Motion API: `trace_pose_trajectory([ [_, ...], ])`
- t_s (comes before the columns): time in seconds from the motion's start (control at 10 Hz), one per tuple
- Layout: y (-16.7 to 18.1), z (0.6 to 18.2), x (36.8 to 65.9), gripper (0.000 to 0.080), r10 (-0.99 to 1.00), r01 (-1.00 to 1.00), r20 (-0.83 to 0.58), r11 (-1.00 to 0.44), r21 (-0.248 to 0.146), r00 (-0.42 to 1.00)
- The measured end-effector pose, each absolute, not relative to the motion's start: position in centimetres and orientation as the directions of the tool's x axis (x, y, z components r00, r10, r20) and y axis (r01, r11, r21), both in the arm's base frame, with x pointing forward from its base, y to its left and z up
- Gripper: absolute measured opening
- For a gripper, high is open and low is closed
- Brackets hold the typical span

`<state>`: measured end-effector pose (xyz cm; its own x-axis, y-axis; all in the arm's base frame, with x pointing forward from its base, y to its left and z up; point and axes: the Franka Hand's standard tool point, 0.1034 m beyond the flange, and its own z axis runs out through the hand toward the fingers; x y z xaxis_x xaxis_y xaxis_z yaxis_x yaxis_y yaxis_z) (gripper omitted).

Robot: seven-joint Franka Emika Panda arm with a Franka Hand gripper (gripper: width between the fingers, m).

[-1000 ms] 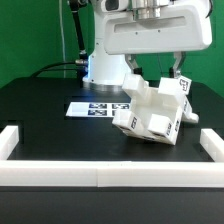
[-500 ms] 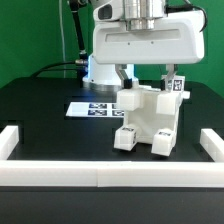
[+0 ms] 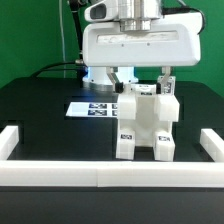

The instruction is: Assemble chair

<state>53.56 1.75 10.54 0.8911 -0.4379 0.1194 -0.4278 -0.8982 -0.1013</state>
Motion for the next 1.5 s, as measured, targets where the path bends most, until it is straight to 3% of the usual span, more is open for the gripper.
trace_pose_trajectory([
  [0.5,4.2,12.6,53.2,0.0648,-0.514,-0.509,0.035,-0.856,-0.091,0.857],
  [0.9,6.9,15.5,50.4,0.0648,-0.58,-0.573,0.005,-0.805,-0.152,0.814],
  [1.1,8.2,15.2,48.1,0.0648,-0.612,-0.606,-0.009,-0.78,-0.16,0.791],
  [1.3,9.3,13.3,44.7,0.0648,-0.631,-0.623,0.0,-0.767,-0.153,0.776],
  [1.5,9.0,12.3,44.8,0.0648,-0.62,-0.615,0.003,-0.778,-0.133,0.784],
])
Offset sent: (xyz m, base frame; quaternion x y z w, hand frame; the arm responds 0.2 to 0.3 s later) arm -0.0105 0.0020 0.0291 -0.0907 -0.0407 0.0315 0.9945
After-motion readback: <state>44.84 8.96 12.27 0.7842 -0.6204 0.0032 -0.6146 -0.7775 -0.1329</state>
